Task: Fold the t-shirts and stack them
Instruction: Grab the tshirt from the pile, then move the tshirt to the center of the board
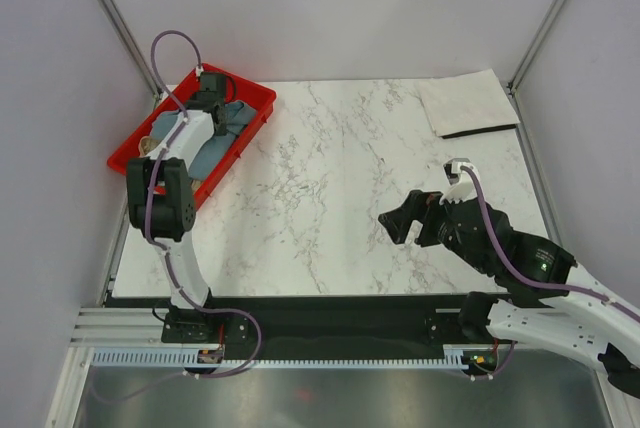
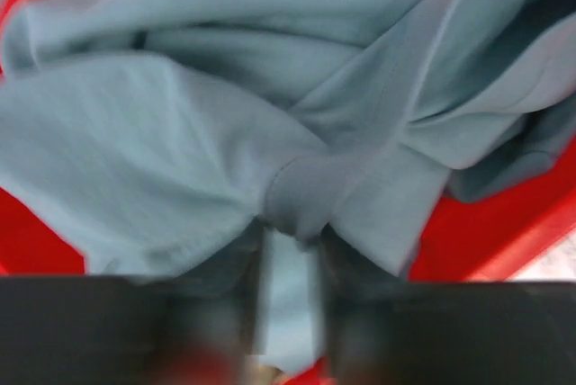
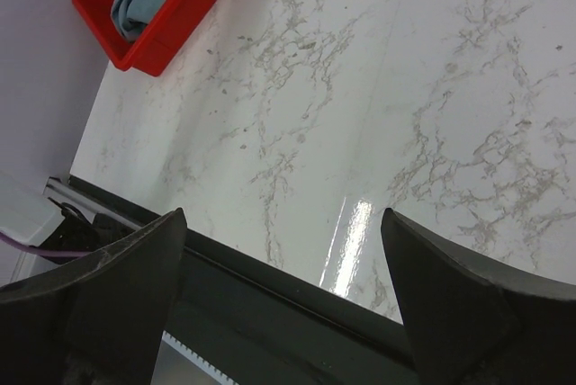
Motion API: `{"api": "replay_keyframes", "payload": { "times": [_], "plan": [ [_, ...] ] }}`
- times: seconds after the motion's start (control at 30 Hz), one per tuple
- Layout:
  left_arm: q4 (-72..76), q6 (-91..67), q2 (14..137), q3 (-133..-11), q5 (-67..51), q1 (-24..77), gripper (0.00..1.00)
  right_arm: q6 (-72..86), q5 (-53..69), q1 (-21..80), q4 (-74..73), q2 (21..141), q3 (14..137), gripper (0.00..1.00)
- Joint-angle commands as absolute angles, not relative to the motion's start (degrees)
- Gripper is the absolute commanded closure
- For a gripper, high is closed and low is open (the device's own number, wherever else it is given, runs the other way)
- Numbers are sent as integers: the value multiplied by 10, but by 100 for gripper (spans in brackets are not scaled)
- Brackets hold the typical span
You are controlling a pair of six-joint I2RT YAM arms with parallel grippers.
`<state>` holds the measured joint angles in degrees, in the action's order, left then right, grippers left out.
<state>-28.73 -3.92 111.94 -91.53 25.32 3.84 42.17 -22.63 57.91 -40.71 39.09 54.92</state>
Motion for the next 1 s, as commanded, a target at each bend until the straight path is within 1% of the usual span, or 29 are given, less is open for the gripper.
{"api": "replay_keyframes", "payload": {
  "times": [0.0,0.1,0.2,0.23,0.27,0.3,0.33,0.4,0.43,0.47,0.5,0.53,0.6,0.63,0.73,0.77,0.8,0.87,0.9,0.97],
  "plan": [
    [-284,31,1126,-985,286,39,79,412,-207,581,-386,388,579,2],
    [-285,48,1092,-1028,308,54,98,415,-197,581,-383,384,581,2],
    [-285,70,1053,-1094,325,94,98,419,-196,581,-374,381,577,2],
    [-284,76,1025,-1139,324,123,98,421,-197,581,-366,380,574,2],
    [-284,86,1013,-1163,310,140,98,420,-201,581,-362,380,570,2],
    [-284,91,1001,-1216,300,158,98,421,-202,581,-360,380,569,2],
    [-282,95,974,-1242,288,201,98,421,-205,581,-358,381,569,2],
    [-282,85,945,-1287,229,246,98,421,-217,580,-356,382,571,2],
    [-282,71,917,-1318,194,284,98,423,-224,581,-356,381,572,2],
    [-280,20,900,-1326,113,297,98,424,-228,581,-354,381,574,2],
    [-278,-22,885,-1328,67,303,98,425,-242,580,-355,381,575,2],
    [-273,-97,860,-1324,-18,306,98,427,-248,582,-355,380,576,2],
    [-263,-149,845,-1307,-86,308,98,432,-260,581,-356,374,575,2],
    [-261,-182,837,-1300,-142,309,98,436,-268,581,-355,373,571,2],
    [-253,-213,806,-1243,-208,317,98,441,-276,581,-356,362,565,2],
    [-252,-215,785,-1223,-216,317,98,444,-276,581,-355,357,563,2],
    [-251,-220,772,-1168,-218,318,98,446,-279,581,-355,353,559,2],
    [-249,-224,741,-1100,-209,318,98,451,-284,581,-354,345,548,3],
    [-249,-225,711,-1022,-205,318,98,453,-286,581,-354,345,544,3],
    [-249,-235,678,-936,-179,318,98,457,-294,581,-356,342,531,5]
  ]
}}
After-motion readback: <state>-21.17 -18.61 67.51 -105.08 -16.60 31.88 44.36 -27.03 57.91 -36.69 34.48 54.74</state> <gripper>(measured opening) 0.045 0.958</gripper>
